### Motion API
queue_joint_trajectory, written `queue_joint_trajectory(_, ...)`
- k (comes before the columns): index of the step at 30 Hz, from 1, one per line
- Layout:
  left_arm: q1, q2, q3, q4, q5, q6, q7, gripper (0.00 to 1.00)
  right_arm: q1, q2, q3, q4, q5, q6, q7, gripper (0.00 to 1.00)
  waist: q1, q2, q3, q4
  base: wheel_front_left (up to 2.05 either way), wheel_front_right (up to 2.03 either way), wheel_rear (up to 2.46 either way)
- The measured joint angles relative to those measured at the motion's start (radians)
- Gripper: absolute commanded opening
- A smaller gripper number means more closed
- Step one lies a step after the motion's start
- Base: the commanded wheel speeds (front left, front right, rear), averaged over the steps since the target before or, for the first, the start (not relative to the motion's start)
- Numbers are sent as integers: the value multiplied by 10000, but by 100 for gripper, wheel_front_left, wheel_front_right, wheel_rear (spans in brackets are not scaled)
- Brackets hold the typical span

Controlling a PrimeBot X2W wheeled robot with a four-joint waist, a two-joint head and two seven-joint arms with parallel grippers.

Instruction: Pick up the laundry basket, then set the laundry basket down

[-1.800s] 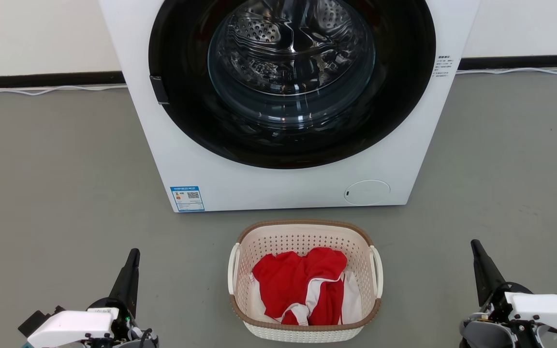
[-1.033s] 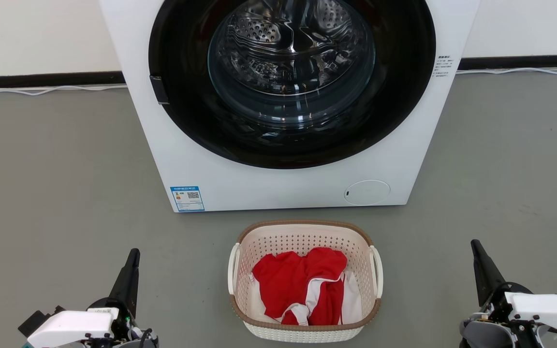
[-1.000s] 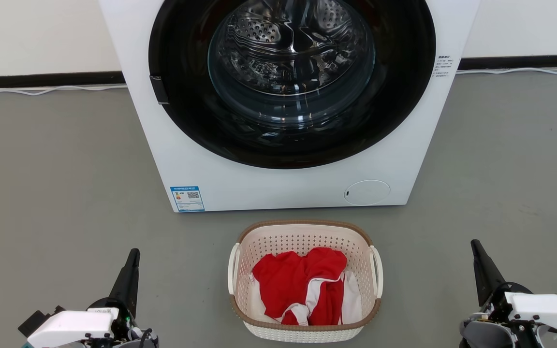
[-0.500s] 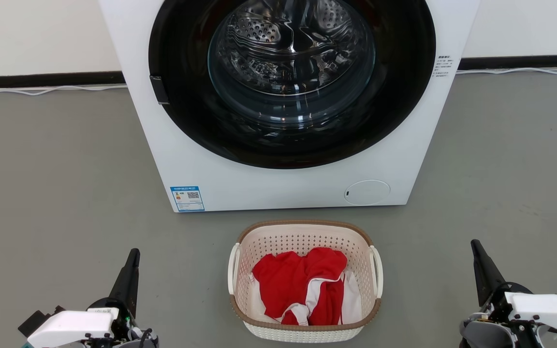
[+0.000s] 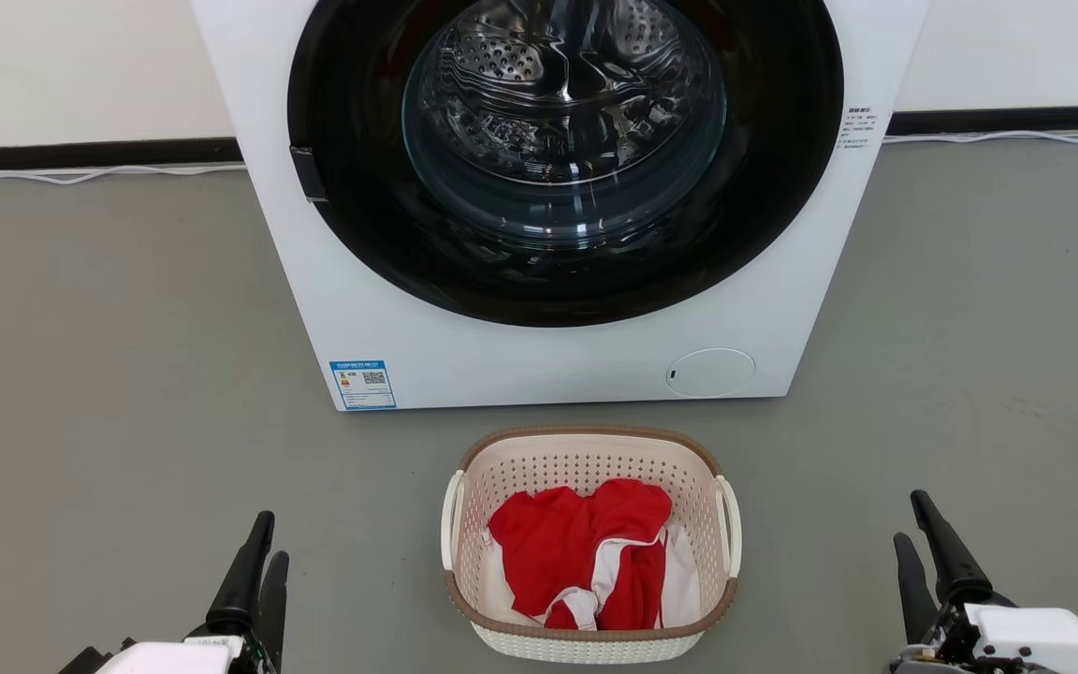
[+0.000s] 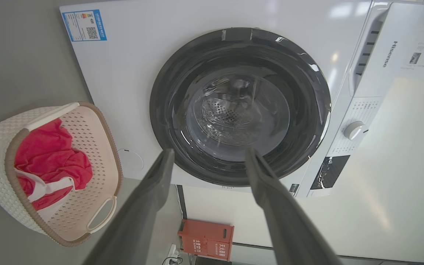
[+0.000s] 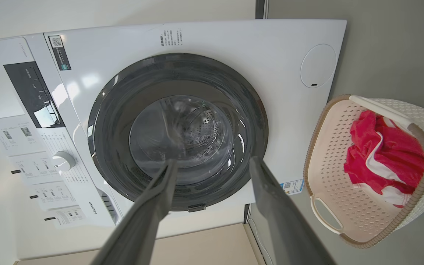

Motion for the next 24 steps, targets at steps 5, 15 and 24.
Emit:
queue_joint_trajectory(5,5,4,-134,-33,0,0,-144,100,-9,2,63,-48,-94,0,-107,100,5,0,-22,4,0,0,0)
queue_joint_trajectory(15,7,8,-244,-75,441,0,-412,100,-8,0,224,-186,-1053,0,-408,100,3,0,-10,15,0,0,0)
queue_joint_trajectory(24,9,12,-282,-157,1329,58,-671,100,-4,0,290,-399,-2558,0,-663,100,3,0,-20,28,0,0,0)
